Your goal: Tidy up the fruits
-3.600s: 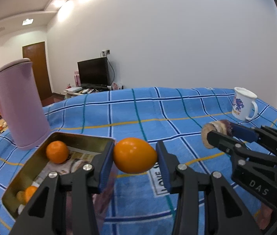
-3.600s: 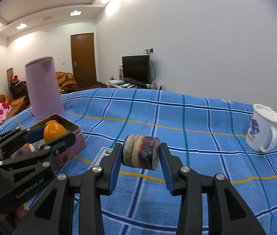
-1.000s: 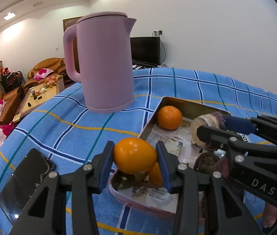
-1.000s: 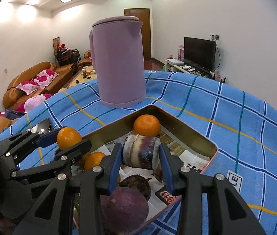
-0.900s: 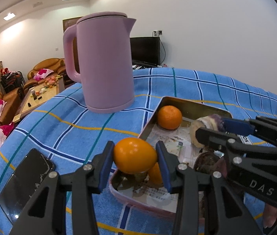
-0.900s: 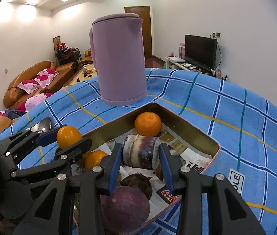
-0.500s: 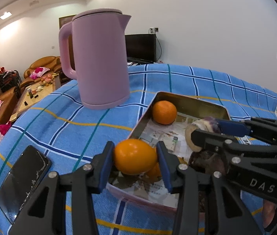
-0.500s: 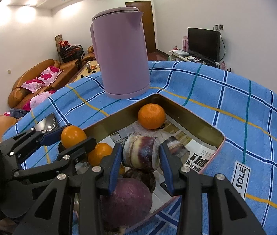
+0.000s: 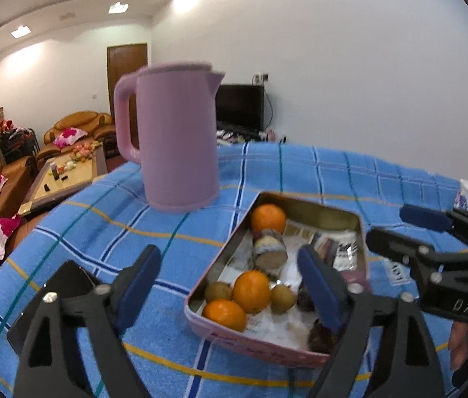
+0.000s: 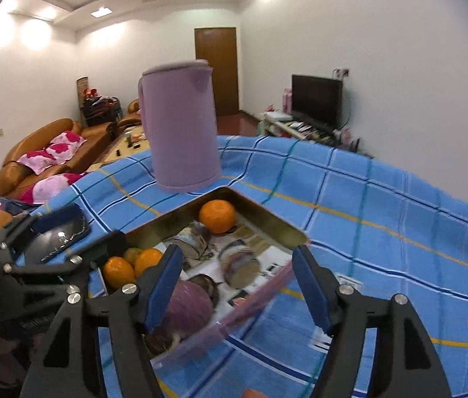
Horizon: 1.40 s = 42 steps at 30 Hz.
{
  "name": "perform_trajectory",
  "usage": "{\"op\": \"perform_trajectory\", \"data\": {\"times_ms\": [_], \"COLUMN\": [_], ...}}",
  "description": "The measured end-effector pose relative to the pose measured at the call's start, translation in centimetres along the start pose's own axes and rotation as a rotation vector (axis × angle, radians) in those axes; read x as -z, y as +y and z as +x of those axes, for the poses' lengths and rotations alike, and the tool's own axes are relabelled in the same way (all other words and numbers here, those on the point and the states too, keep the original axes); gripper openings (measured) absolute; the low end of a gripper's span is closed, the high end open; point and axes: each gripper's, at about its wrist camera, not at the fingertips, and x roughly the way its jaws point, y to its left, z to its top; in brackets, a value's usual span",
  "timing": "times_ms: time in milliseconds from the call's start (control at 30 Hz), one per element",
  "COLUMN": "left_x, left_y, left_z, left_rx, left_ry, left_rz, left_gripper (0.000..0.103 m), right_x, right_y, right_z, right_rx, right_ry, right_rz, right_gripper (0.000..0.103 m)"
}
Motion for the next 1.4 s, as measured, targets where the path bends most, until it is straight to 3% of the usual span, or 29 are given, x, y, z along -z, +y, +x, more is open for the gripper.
{"op": "perform_trajectory", "data": {"times_ms": [200,433,633,1400], "left_x": [-0.9,-0.8,-0.6,-0.2], "left_y": [-1.0,-1.9,-2.5,-3.1], "left_z": [-2.1,-2.8,-2.7,-2.5], "left_rx": [0.016,0.023,0.028,0.042], "left_ry": [-0.06,-0.065,-0.055,-0.04], "left_rz": [0.012,0.022,0.033,0.045], "left_gripper": [0.097,0.1,0.1,0.1], "right_x": [0.5,1.0,1.2,1.5], "right_y": [-1.2,-2.6,-3.2,-3.5], "right_z": [-3.0,-5.4,-6.2,-6.3], "right_rx": [0.103,0.144,0.147,0.147], "right_ry": [-0.068,-0.103,-0.112,-0.119], "right_rz": [0.001,0.03,0.048,0.06], "right_gripper": [0.071,0.072,0.077,0.077]}}
